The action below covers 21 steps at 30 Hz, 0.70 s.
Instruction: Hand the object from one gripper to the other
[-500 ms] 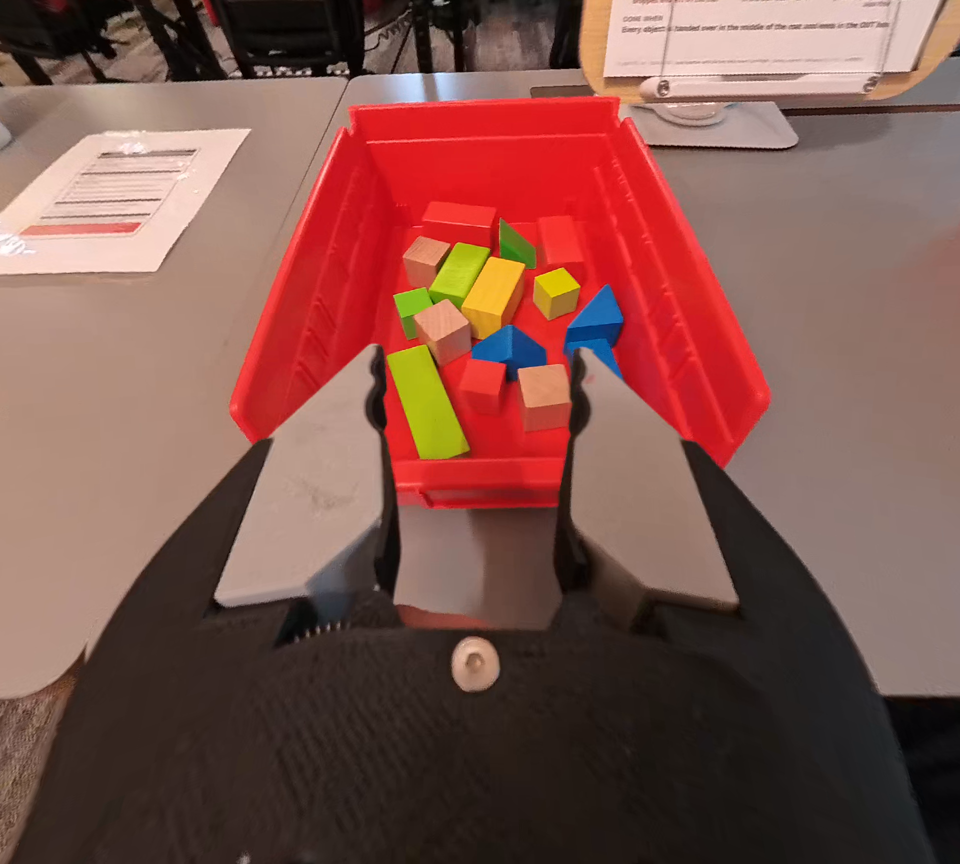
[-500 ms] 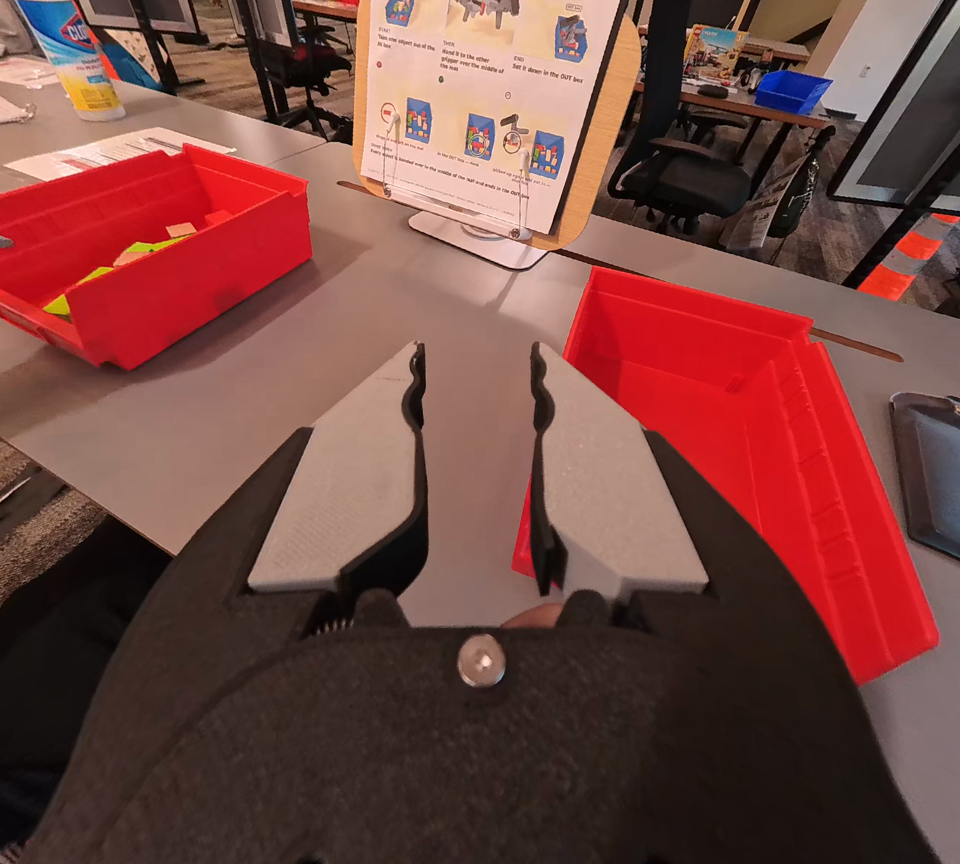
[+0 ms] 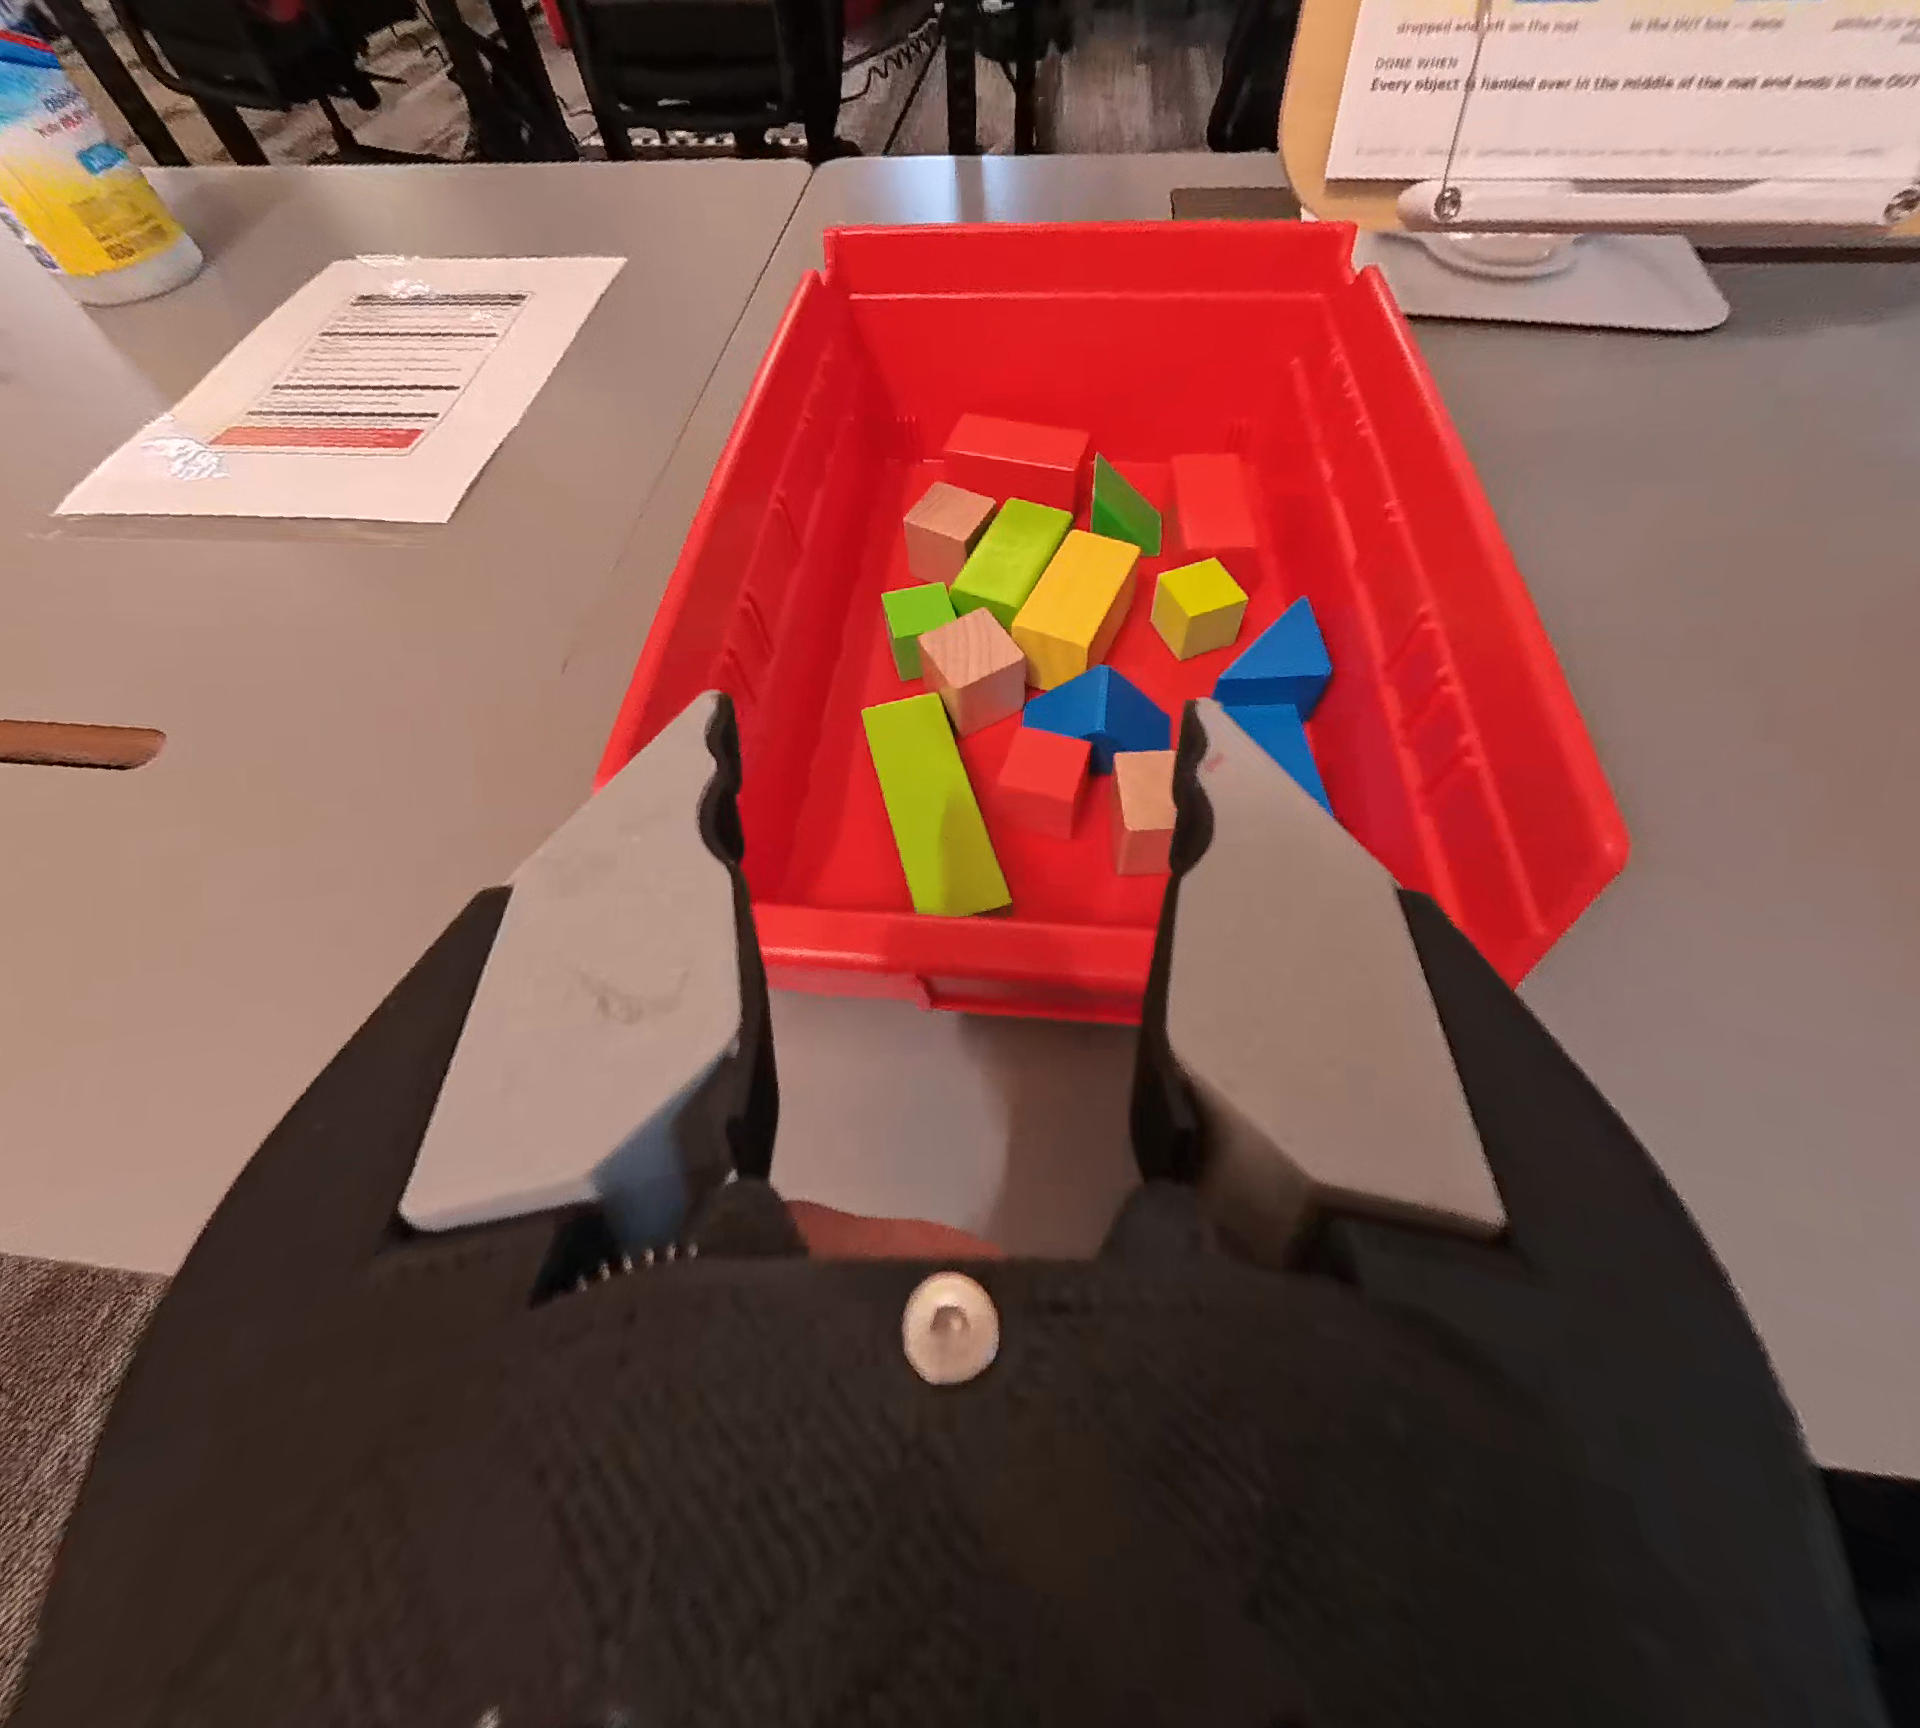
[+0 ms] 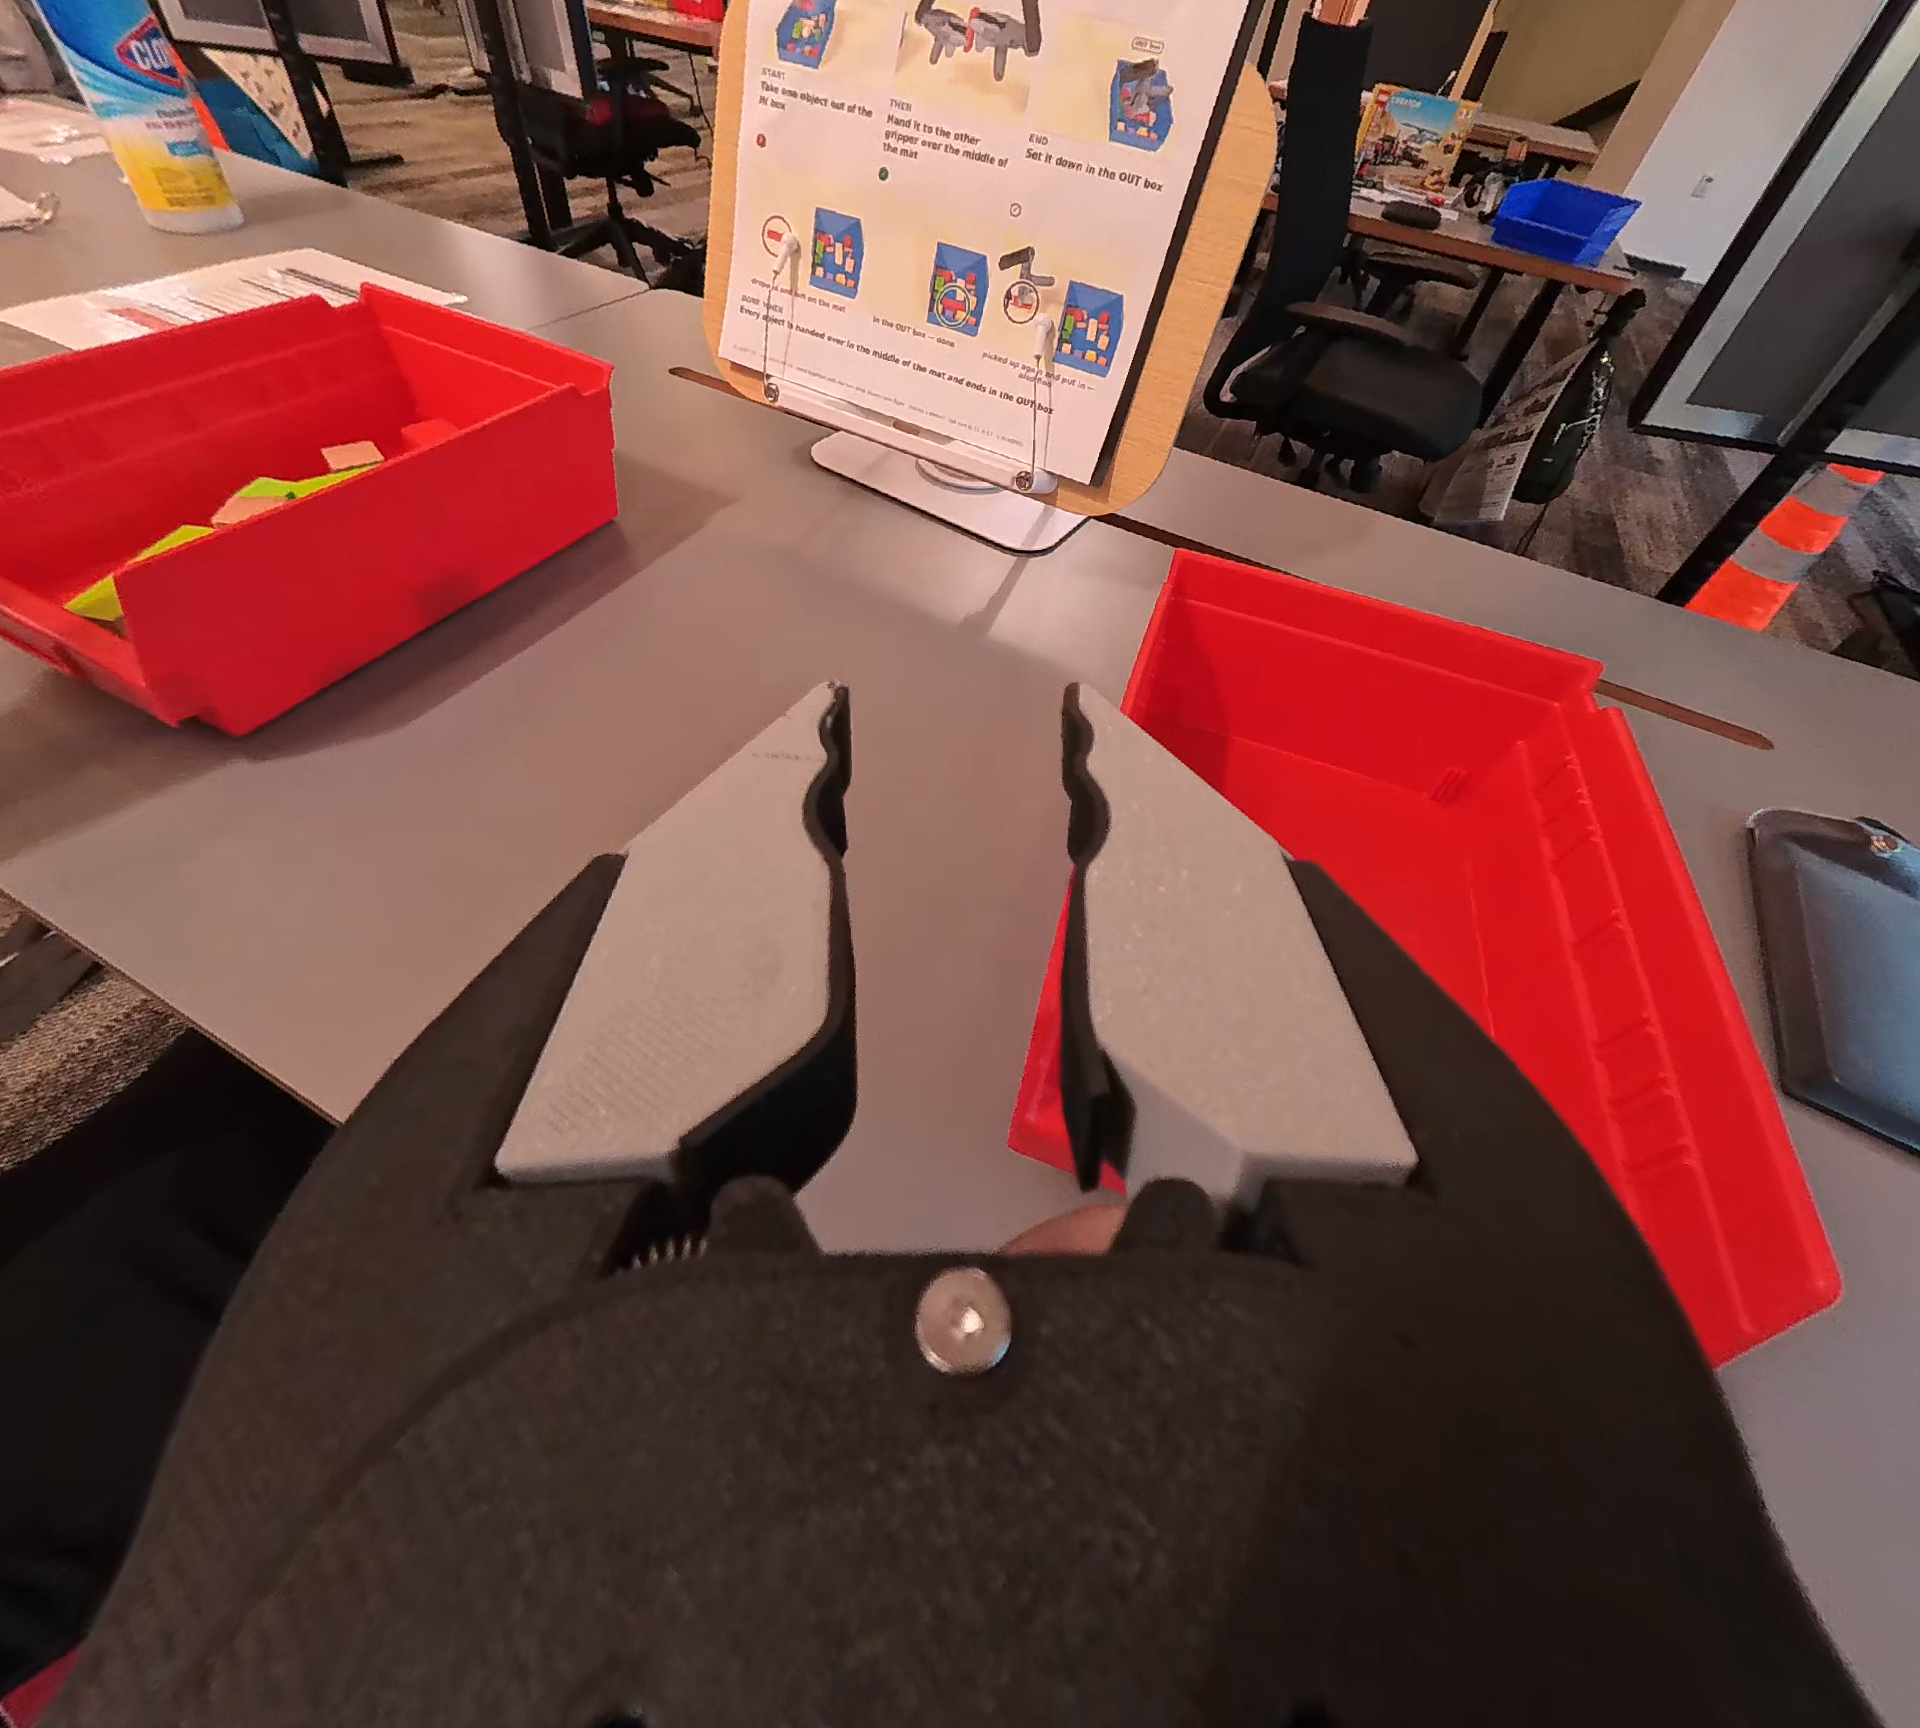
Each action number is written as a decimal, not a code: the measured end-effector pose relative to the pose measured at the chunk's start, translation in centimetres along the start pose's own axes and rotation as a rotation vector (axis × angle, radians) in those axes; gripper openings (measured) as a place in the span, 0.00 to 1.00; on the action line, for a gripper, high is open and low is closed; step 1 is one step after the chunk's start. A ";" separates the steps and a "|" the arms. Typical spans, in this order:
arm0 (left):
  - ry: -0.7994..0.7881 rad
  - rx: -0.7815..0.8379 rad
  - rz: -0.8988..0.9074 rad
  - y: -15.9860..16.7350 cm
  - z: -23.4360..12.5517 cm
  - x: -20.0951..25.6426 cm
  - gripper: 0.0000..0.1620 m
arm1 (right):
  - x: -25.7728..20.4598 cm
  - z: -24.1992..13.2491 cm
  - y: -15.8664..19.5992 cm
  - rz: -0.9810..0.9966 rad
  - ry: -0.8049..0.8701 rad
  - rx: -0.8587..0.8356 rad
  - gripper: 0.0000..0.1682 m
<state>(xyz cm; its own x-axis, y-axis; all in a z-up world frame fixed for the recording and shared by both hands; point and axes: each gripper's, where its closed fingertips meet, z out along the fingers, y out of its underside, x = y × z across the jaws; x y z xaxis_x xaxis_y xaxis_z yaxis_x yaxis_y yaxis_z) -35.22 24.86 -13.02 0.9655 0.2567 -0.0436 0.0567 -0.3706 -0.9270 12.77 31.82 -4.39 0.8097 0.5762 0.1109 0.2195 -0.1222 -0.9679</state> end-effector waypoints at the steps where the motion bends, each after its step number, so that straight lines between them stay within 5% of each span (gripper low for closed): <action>1: 0.001 0.002 -0.005 -0.1 -0.2 -0.3 0.51 | 0.1 0.0 0.0 0.002 0.002 0.002 0.23; 11: 0.177 -0.155 0.046 -0.1 4.5 0.9 0.38 | 0.0 0.1 0.0 -0.005 0.003 0.004 0.23; 14: 0.222 -0.281 0.159 0.5 7.9 1.4 0.30 | 0.0 0.0 0.0 -0.004 0.002 0.007 0.23; 21: 0.250 -0.695 0.216 5.0 12.7 1.1 0.30 | 0.5 0.0 -0.1 0.000 0.008 0.010 0.23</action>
<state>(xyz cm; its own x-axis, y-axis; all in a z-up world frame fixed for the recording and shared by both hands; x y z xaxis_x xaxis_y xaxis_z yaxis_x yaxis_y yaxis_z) -37.13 34.64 -22.43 0.9973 -0.0641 -0.0351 -0.0731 -0.8865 -0.4569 13.18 32.08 -4.26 0.8139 0.5700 0.1123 0.2141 -0.1146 -0.9701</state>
